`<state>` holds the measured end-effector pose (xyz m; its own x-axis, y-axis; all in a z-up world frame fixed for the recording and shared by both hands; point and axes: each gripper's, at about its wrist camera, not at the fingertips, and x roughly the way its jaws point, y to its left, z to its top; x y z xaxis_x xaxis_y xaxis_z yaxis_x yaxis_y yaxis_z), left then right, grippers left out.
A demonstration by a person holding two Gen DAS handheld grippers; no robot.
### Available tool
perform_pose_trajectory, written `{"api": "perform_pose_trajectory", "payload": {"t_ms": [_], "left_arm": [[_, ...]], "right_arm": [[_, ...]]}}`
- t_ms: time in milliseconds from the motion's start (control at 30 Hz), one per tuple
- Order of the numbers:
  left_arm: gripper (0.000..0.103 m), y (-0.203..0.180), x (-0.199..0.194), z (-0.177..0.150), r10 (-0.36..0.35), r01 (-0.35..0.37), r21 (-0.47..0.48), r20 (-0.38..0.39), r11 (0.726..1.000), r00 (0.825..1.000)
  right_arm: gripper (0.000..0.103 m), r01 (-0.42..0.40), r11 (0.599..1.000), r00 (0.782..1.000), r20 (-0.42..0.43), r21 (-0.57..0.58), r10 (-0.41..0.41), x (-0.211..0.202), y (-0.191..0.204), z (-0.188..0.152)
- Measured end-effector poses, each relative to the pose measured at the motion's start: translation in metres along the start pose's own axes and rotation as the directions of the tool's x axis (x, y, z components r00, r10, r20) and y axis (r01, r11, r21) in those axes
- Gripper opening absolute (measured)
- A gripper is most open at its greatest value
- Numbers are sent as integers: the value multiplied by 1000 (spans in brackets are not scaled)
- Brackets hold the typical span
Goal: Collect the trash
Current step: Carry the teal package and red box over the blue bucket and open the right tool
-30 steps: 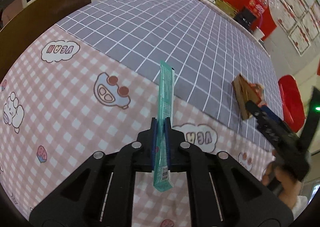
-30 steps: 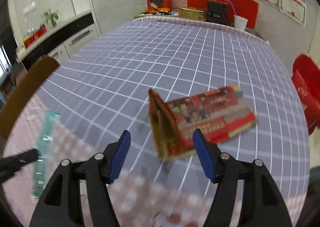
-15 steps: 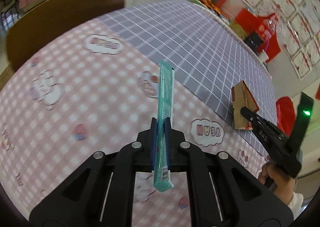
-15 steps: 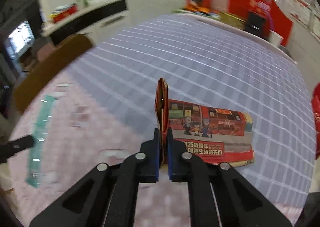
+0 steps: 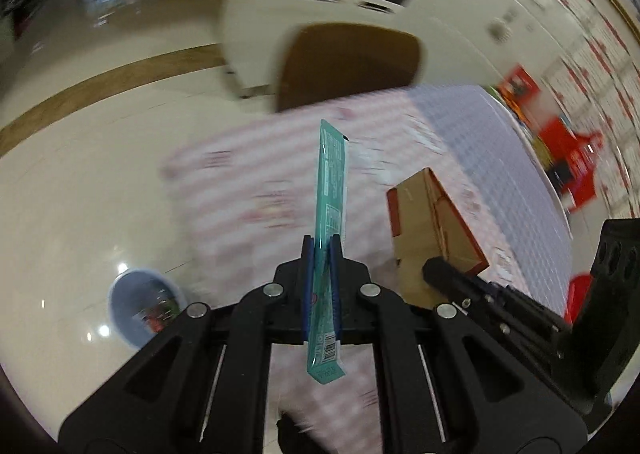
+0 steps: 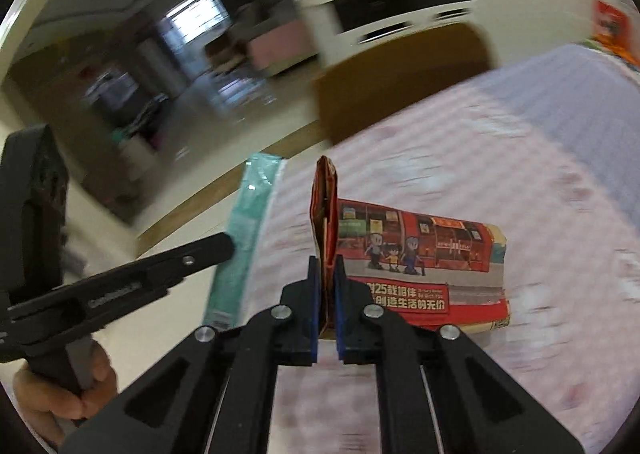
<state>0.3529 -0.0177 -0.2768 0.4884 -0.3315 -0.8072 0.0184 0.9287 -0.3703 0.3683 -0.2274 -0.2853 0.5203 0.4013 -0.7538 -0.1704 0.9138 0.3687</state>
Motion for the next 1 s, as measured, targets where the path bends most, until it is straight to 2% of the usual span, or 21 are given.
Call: {"api": "perform_pose_trajectory", "payload": {"t_ms": [133, 233, 367, 500, 633, 733, 800, 967, 1000], "left_arm": [[8, 75, -32, -10, 65, -64, -76, 16, 995, 998], [8, 130, -49, -21, 129, -127, -126, 13, 984, 992], [8, 201, -63, -35, 178, -177, -212, -14, 961, 984], [8, 252, -63, -47, 197, -202, -281, -46, 938, 979], [8, 282, -56, -58, 195, -208, -326, -72, 922, 978], [8, 297, -48, -65, 189, -209, -354, -91, 912, 978], [8, 304, -44, -69, 183, -208, -369, -101, 906, 978], [8, 319, -39, -78, 175, -207, -390, -116, 897, 978], [8, 321, -37, -79, 172, -207, -393, -121, 896, 978]], "right_arm": [[7, -111, 993, 991, -79, -50, 107, 43, 82, -7], [7, -186, 981, 972, -157, -63, 174, 80, 139, -22], [7, -213, 976, 948, -254, -49, 194, 130, 183, -41], [7, -209, 977, 924, -338, -49, 181, 172, 212, -59], [7, -204, 979, 886, -428, -17, 177, 215, 232, -75], [7, -180, 982, 878, -459, -53, 136, 233, 241, -93], [7, -183, 982, 860, -489, -33, 144, 245, 240, -98], [7, -170, 984, 847, -518, -52, 119, 265, 255, -110], [10, -170, 984, 846, -519, -52, 119, 268, 257, -110]]}}
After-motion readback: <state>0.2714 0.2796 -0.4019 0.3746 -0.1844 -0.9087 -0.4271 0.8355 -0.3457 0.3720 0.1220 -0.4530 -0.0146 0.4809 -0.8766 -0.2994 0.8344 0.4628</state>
